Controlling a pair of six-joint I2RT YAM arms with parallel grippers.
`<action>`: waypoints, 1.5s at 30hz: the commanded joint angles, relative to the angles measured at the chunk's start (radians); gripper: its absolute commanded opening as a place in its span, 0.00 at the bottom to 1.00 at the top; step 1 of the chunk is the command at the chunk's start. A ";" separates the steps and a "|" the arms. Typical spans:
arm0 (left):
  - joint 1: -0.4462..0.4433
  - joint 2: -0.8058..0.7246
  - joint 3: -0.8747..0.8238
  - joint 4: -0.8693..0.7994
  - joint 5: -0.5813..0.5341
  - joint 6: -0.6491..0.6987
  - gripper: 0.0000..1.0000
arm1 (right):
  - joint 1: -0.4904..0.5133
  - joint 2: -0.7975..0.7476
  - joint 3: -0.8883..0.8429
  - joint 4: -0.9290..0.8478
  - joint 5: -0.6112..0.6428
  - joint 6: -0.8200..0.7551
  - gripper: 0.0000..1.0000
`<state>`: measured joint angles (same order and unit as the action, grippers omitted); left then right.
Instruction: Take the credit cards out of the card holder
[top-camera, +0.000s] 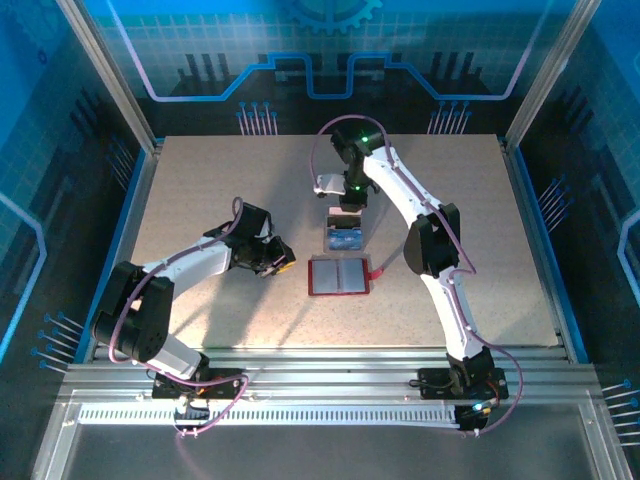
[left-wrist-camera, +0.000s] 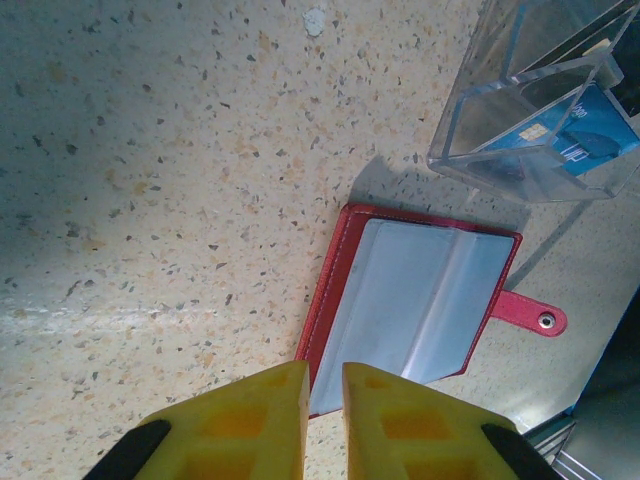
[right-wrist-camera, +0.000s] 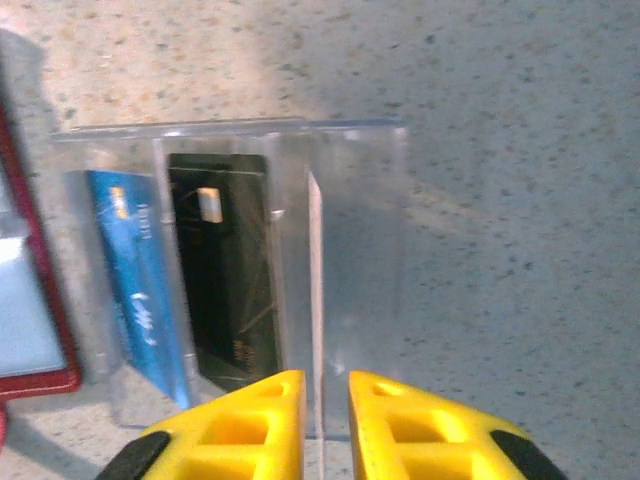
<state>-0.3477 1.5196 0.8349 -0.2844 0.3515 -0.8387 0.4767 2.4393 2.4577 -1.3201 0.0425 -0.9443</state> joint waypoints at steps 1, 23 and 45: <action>0.009 0.008 0.007 -0.026 -0.005 -0.010 0.17 | -0.001 -0.017 -0.026 0.084 0.052 0.036 0.22; -0.046 0.063 0.021 0.066 0.036 -0.034 0.19 | -0.004 -0.357 -0.485 0.359 -0.021 0.267 0.28; -0.103 0.195 0.017 0.176 0.080 -0.065 0.18 | 0.049 -0.754 -1.103 0.740 -0.228 1.012 0.14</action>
<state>-0.4435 1.6958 0.8425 -0.1207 0.4088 -0.8925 0.5106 1.7386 1.4200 -0.6773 -0.0937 -0.1043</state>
